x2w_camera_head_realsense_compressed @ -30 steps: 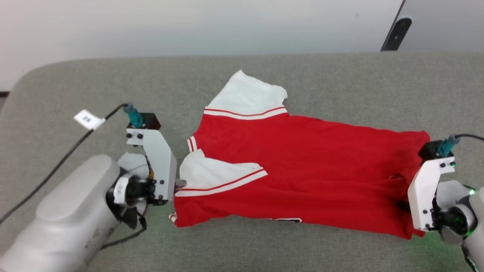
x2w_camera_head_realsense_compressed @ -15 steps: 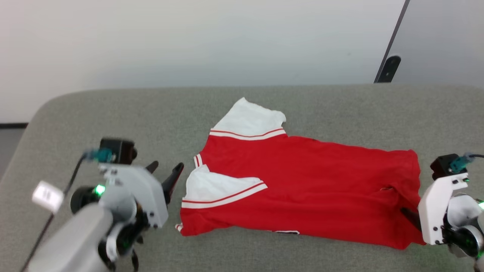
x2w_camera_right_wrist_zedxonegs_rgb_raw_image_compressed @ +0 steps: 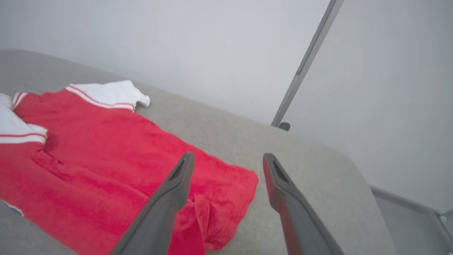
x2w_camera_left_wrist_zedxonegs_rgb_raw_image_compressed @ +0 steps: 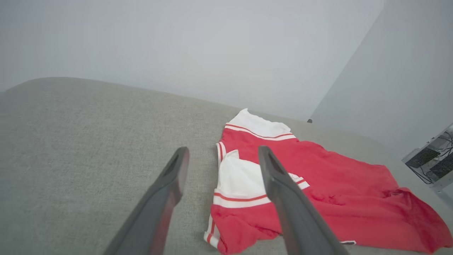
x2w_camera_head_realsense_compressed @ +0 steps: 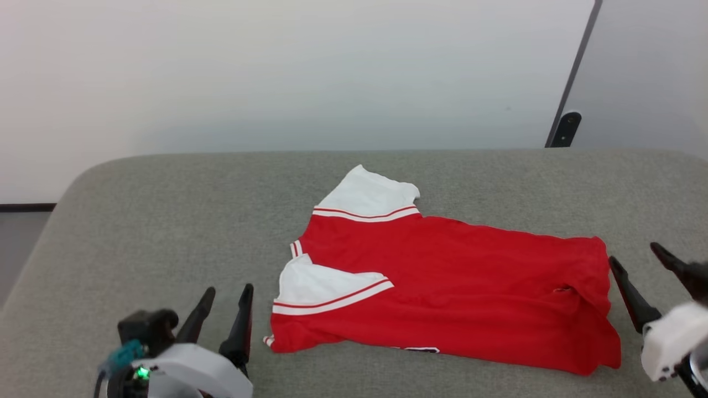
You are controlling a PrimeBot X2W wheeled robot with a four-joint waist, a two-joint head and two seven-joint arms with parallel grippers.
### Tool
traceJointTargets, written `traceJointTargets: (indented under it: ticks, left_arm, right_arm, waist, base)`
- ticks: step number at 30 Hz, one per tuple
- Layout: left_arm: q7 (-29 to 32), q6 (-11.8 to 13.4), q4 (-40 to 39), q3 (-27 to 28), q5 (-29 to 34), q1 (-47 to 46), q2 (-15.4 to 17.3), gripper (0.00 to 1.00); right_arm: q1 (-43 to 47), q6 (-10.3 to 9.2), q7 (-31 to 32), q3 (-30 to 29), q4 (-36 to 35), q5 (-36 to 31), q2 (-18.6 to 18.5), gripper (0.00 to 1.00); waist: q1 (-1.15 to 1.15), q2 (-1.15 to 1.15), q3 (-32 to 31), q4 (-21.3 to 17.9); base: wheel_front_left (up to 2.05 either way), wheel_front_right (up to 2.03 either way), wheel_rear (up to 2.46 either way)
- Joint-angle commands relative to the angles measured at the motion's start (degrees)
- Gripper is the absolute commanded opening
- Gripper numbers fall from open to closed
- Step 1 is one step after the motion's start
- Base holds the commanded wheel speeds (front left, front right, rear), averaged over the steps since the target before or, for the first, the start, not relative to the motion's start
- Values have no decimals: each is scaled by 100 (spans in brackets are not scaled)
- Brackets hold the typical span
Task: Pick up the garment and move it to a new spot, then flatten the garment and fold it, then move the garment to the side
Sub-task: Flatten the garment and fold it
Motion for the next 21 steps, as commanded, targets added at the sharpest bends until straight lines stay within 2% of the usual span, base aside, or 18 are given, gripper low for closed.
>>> traceJointTargets:
  ticks: [1,6,9,12,16,21]
  left_arm:
    - [-33,5,-66,88,77,121,-67,100]
    - [-44,-124,-223,486,451,513,-406,100]
    - [-46,-285,-276,722,622,588,-550,100]
    - [-39,-413,-248,918,698,509,-553,100]
    - [121,-638,-116,965,744,14,-326,100]
    - [1053,-1087,227,1005,446,-1035,50,100]
  right_arm:
    - [158,-7,-237,-155,-108,-198,74,100]
    - [981,-7,-1033,-923,-683,-1172,696,100]
    - [1374,-7,-1273,-1186,-1072,-1625,1120,100]
    - [1558,-7,-1394,-1312,-1364,-1913,1421,100]
    - [1570,-7,-1469,-1336,-1558,-2093,1642,100]
    - [1316,-7,-1532,-1239,-1711,-2120,1798,100]
  waist:
    - [0,0,-29,41]
    - [0,0,-42,78]
    - [0,0,14,8]
    - [0,0,115,-163]
    - [0,0,312,-465]
    - [0,0,879,-874]
  base:
    - [0,0,0]
    - [0,0,0]
    - [0,0,0]
    - [0,0,0]
    - [0,0,0]
    - [0,0,0]
